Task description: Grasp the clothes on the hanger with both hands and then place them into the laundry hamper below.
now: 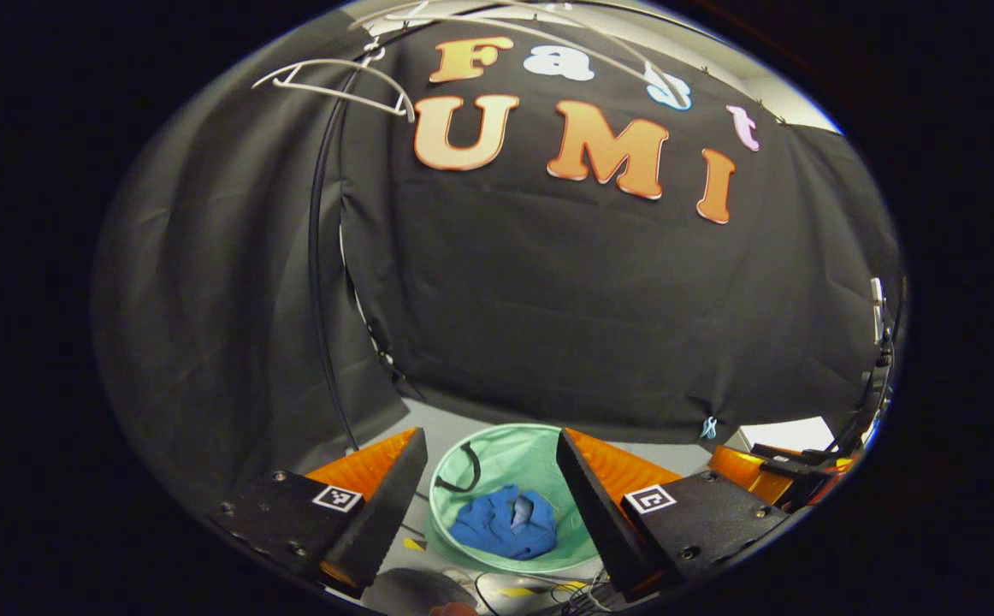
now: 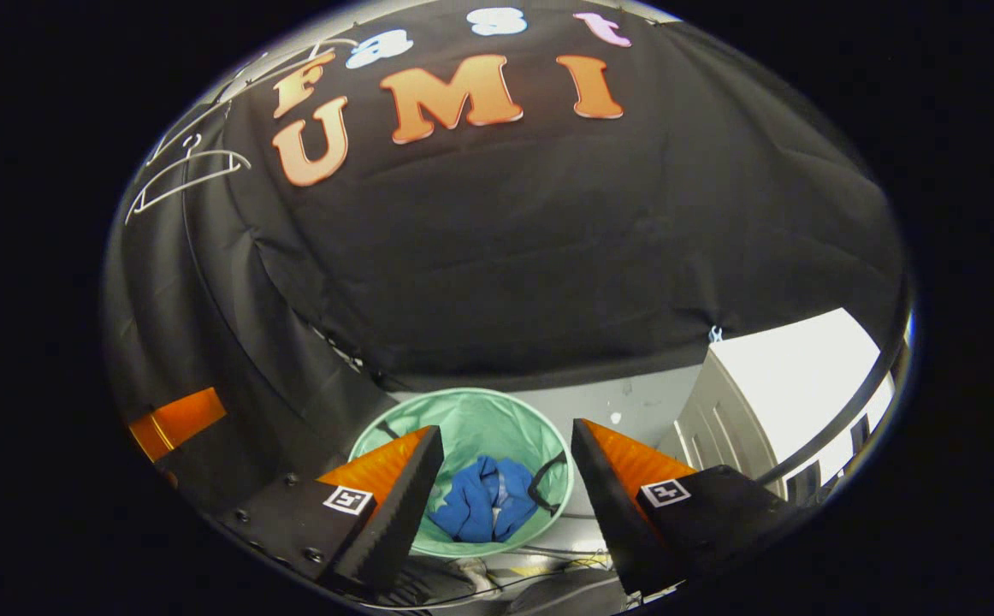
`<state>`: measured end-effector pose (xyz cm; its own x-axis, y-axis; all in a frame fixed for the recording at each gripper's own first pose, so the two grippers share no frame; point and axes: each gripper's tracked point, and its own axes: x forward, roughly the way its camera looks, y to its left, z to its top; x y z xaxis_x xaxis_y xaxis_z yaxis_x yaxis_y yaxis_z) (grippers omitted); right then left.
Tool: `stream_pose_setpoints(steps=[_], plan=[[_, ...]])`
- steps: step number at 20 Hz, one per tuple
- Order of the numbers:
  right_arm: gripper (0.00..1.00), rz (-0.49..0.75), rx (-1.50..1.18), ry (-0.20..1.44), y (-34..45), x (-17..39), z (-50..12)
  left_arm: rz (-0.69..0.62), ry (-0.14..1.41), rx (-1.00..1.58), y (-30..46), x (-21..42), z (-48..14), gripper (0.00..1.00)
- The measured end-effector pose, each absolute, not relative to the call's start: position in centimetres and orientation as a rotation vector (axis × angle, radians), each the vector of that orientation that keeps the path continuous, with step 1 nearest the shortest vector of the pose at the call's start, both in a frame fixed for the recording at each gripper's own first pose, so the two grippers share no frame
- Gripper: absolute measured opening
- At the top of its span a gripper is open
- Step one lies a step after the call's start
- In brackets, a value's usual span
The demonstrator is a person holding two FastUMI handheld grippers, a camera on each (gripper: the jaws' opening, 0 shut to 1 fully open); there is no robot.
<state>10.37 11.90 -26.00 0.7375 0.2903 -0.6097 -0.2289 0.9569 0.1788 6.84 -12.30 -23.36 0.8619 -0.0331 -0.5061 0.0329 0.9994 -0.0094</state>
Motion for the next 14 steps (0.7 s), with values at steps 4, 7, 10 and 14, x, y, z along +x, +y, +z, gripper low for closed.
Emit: stream_pose_setpoints(steps=[4,7,10,14], plan=[[0.98,0.292,0.100,0.562,11.2,10.5,-19.7,-0.066,0.406,0.015,-13.0,7.1,-17.2,0.96],[0.98,0.293,0.062,0.475,10.2,10.4,-15.3,-0.087,0.319,0.032,-13.7,7.1,-12.8,0.95],[0.98,0.295,0.041,0.395,9.1,10.4,-10.7,-0.105,0.256,0.029,-14.0,7.2,-8.8,0.93],[0.98,0.273,0.024,0.278,7.0,10.4,-4.3,-0.099,0.179,0.027,-13.0,7.2,-4.0,0.93]])
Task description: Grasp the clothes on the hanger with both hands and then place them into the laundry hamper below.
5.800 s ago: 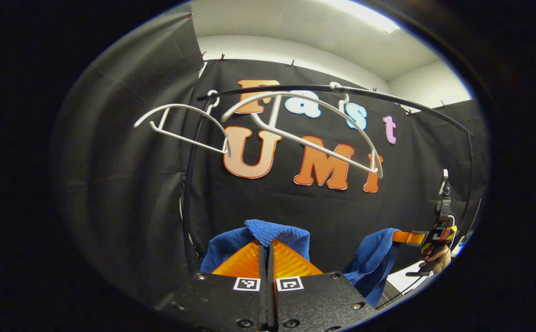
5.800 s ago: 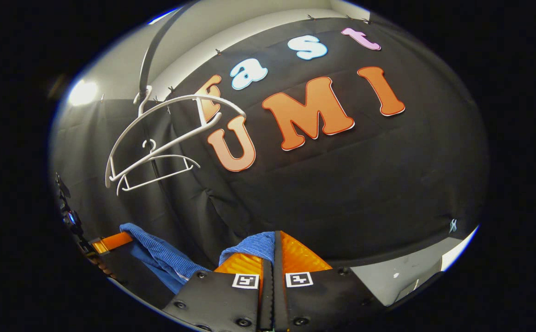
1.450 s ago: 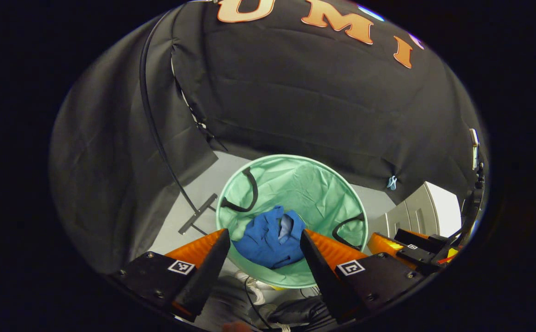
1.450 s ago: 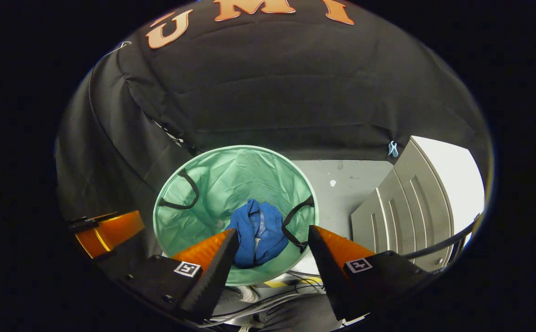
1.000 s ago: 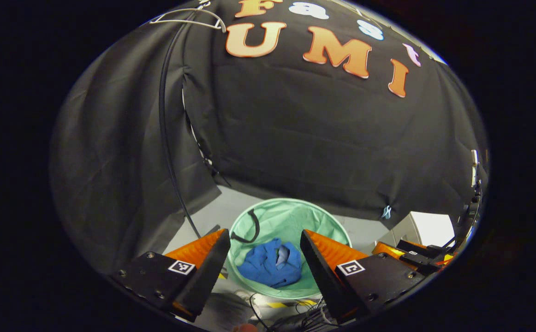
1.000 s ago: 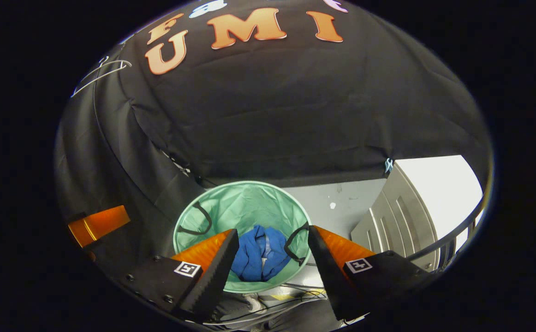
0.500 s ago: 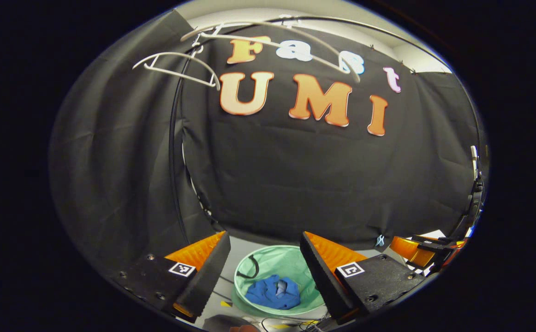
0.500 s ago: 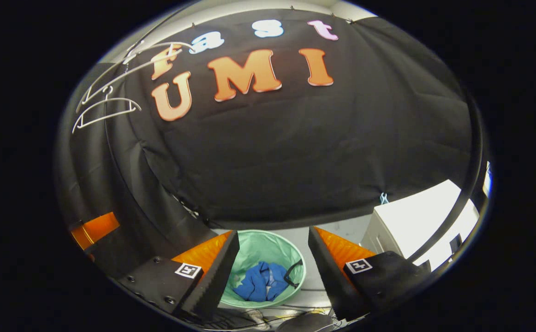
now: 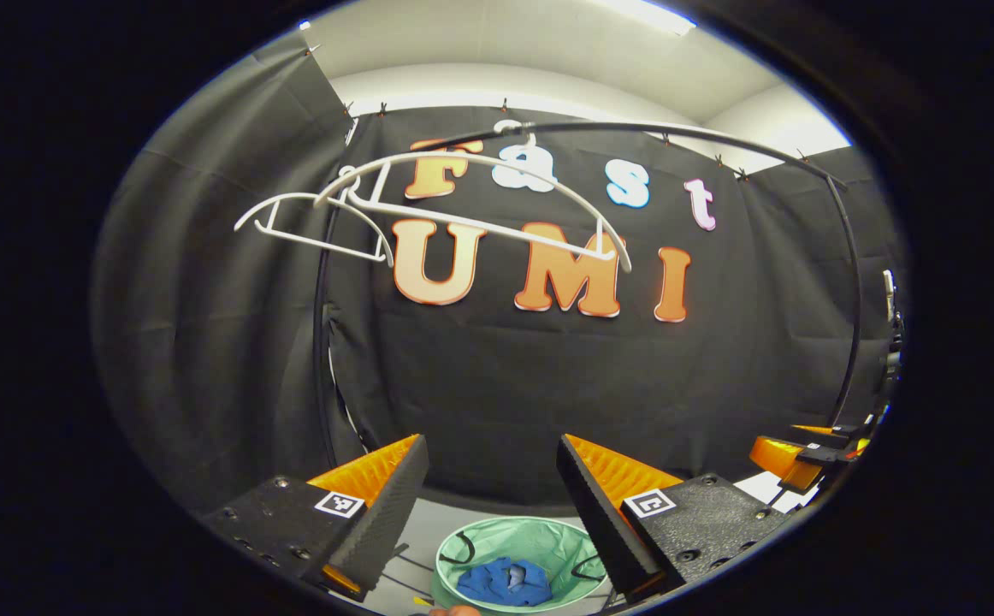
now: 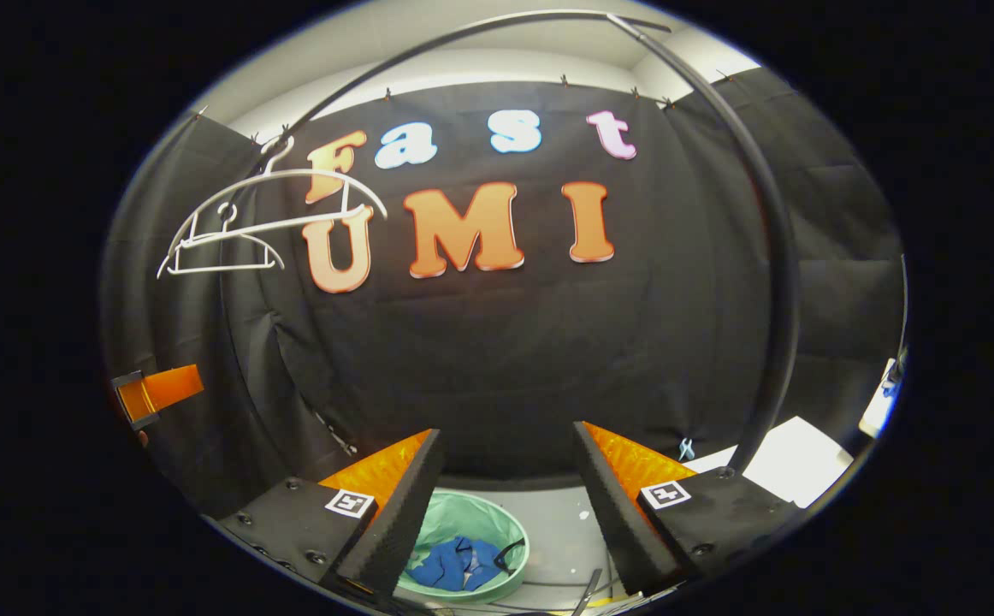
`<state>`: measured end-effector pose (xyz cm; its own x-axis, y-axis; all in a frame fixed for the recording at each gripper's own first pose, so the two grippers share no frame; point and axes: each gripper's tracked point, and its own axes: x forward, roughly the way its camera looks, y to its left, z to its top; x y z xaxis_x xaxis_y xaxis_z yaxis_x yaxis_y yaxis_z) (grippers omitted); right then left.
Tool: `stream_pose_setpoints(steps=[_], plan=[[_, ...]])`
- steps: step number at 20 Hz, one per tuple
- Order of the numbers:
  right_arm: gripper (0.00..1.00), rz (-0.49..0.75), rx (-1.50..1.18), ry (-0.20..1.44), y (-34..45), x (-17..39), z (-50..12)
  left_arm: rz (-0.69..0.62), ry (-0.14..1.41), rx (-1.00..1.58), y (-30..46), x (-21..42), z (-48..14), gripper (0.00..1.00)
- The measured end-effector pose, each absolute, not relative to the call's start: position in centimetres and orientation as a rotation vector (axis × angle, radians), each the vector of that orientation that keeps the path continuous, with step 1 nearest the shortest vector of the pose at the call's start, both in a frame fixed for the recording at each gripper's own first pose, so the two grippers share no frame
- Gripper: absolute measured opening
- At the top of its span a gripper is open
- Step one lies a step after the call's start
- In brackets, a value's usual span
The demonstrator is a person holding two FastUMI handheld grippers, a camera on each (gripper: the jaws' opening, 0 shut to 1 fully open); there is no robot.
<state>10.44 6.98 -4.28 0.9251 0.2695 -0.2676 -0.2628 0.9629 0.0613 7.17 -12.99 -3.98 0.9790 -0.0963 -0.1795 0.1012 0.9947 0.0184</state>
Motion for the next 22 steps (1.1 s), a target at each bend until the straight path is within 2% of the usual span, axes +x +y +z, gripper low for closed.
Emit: stream_pose_setpoints(steps=[1,3,4,5,6,8,9,10,11,12,14,15,16,19,20,22], plan=[[0.98,0.268,0.012,0.255,6.5,10.5,-3.0,-0.088,0.158,0.047,-12.5,7.3,-2.8,0.96],[0.98,0.265,-0.001,0.220,5.8,10.3,-0.7,-0.064,0.113,0.069,-11.3,7.4,-0.3,0.93],[0.89,0.267,0.003,0.206,5.5,10.2,0.3,-0.058,0.094,0.058,-10.9,7.5,1.0,0.93],[1.00,0.268,0.008,0.192,5.4,10.2,1.3,-0.053,0.075,0.041,-10.6,7.4,2.1,0.93],[0.94,0.267,0.008,0.177,5.2,10.1,2.2,-0.046,0.060,0.028,-9.9,7.1,3.6,0.93],[0.98,0.270,-0.006,0.152,5.3,9.6,3.6,-0.013,0.024,0.021,-8.3,7.1,5.9,0.92],[0.89,0.277,-0.013,0.144,5.4,9.4,4.0,-0.005,0.000,0.016,-7.7,7.1,7.2,0.95],[0.98,0.285,-0.014,0.136,5.6,9.5,4.4,0.001,-0.020,0.011,-7.2,6.9,8.4,0.92],[0.89,0.288,-0.016,0.133,5.7,9.5,4.7,0.009,-0.044,0.014,-6.6,6.7,9.6,0.92],[0.89,0.290,-0.017,0.129,5.7,9.5,4.9,0.023,-0.064,0.029,-5.9,6.3,10.5,0.92],[0.89,0.291,-0.021,0.118,5.5,9.1,5.4,0.048,-0.089,0.083,-4.9,5.9,11.6,0.92],[0.98,0.291,-0.021,0.110,5.6,9.0,5.8,0.053,-0.095,0.103,-4.7,5.6,12.0,0.92],[0.89,0.292,-0.021,0.103,5.6,8.9,6.0,0.051,-0.096,0.113,-4.7,5.5,12.1,0.92],[0.89,0.289,-0.021,0.090,5.8,8.8,6.5,0.037,-0.087,0.116,-4.7,5.1,11.5,0.92],[0.98,0.288,-0.022,0.089,5.7,8.8,6.5,0.033,-0.087,0.115,-4.7,4.9,11.3,0.92],[0.98,0.290,-0.021,0.090,5.7,8.6,6.4,0.029,-0.082,0.112,-4.8,4.7,11.0,0.92]])
